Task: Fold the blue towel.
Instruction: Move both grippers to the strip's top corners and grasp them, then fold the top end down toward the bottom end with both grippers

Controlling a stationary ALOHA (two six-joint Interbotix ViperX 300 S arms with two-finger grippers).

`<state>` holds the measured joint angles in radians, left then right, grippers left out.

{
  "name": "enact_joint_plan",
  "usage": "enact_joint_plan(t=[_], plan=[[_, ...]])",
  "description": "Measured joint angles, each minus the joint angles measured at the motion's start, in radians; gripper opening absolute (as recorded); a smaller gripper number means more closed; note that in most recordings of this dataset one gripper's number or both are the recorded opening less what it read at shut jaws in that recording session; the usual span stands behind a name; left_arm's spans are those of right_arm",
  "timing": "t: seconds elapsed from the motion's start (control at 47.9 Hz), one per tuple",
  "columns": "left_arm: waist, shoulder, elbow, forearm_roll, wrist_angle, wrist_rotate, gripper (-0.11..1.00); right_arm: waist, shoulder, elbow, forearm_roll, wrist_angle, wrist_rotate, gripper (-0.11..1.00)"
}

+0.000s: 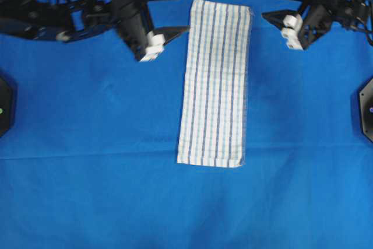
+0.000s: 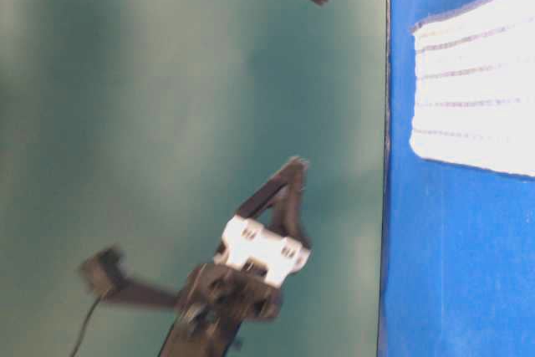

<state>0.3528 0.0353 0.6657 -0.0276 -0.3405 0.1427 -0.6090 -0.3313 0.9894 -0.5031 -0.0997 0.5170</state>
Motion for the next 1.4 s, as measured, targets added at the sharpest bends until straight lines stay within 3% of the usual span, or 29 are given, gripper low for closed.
enact_joint_plan(t=[0.376, 0.731, 0.815, 0.899, 0.92, 1.087, 1.4], plan=[[0.107, 0.330, -0.210, 0.000, 0.020, 0.006, 0.87, -0.083, 0.336, -0.129, -0.034, -0.063, -0.005, 0.68], [0.126, 0.449, -0.291, 0.000, 0.034, -0.003, 0.82, -0.115, 0.471, -0.172, -0.034, -0.092, -0.005, 0.68], [0.126, 0.451, -0.291, -0.002, 0.046, -0.003, 0.73, -0.115, 0.472, -0.172, -0.034, -0.092, -0.005, 0.66], [0.126, 0.451, -0.290, 0.000, 0.063, -0.006, 0.53, -0.114, 0.472, -0.170, -0.034, -0.092, -0.005, 0.59], [0.124, 0.451, -0.290, 0.000, 0.067, -0.006, 0.43, -0.114, 0.472, -0.172, -0.034, -0.094, -0.005, 0.55], [0.118, 0.456, -0.293, 0.000, 0.074, -0.012, 0.08, -0.089, 0.472, -0.167, -0.034, -0.098, -0.005, 0.10], [0.109, 0.460, -0.290, -0.002, 0.074, -0.011, 0.05, -0.083, 0.472, -0.163, -0.034, -0.110, -0.002, 0.08]])
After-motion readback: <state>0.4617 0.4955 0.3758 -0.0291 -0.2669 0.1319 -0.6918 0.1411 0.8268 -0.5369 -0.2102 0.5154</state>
